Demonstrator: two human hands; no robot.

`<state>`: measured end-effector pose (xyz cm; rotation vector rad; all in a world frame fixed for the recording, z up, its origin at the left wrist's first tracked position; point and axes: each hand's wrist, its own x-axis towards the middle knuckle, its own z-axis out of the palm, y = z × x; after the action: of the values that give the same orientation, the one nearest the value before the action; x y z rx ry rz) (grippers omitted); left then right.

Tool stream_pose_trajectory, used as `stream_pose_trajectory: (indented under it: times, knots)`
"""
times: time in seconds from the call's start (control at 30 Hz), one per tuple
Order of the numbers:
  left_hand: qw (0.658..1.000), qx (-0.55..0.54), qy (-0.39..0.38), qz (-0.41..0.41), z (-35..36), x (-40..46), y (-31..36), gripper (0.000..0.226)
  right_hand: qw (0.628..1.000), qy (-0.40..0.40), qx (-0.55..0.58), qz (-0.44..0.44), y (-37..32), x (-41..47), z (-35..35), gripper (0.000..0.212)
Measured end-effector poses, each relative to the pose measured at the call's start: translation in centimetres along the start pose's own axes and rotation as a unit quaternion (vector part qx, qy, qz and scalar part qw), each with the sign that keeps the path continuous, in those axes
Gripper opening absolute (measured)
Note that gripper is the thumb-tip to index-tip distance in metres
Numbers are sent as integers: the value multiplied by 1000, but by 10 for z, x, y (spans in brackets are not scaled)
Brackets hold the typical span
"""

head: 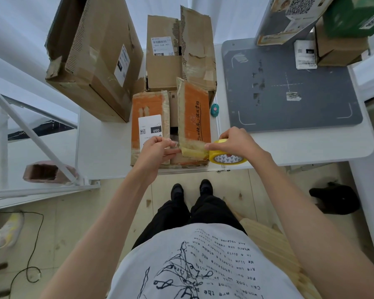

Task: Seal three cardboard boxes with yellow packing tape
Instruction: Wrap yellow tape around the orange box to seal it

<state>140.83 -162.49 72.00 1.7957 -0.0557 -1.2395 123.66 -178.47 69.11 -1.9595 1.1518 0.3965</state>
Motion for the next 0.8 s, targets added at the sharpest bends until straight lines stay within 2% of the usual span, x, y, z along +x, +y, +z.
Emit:
stream_pose_trajectory:
  times: [0.13,0.2,0.27,0.37,0.5,0.67,0.8]
  knots:
    - [1000,0,6,-12,7,-3,4,12,1000,-18,-6,0,0,1,-1,68]
    - [999,42,-5,-1,9,-4,4,10,1000,-23,-9,-1,1,2,-2,69]
    - [993,112,-20,20,10,-4,0,25,999,-27,-19,-1,2,3,-3,70]
    - [985,162,-2,55,13,-2,-8,48,999,-29,-24,-4,3,3,-3,74]
    - [969,218,36,106,17,4,-15,54,999,-29,-21,-10,3,2,-4,73]
    - [987,145,34,57,11,14,-25,53,999,-26,-7,-23,-3,2,-7,58]
    - [994,96,36,45,7,21,-31,51,999,-24,-12,-25,-9,4,-7,60]
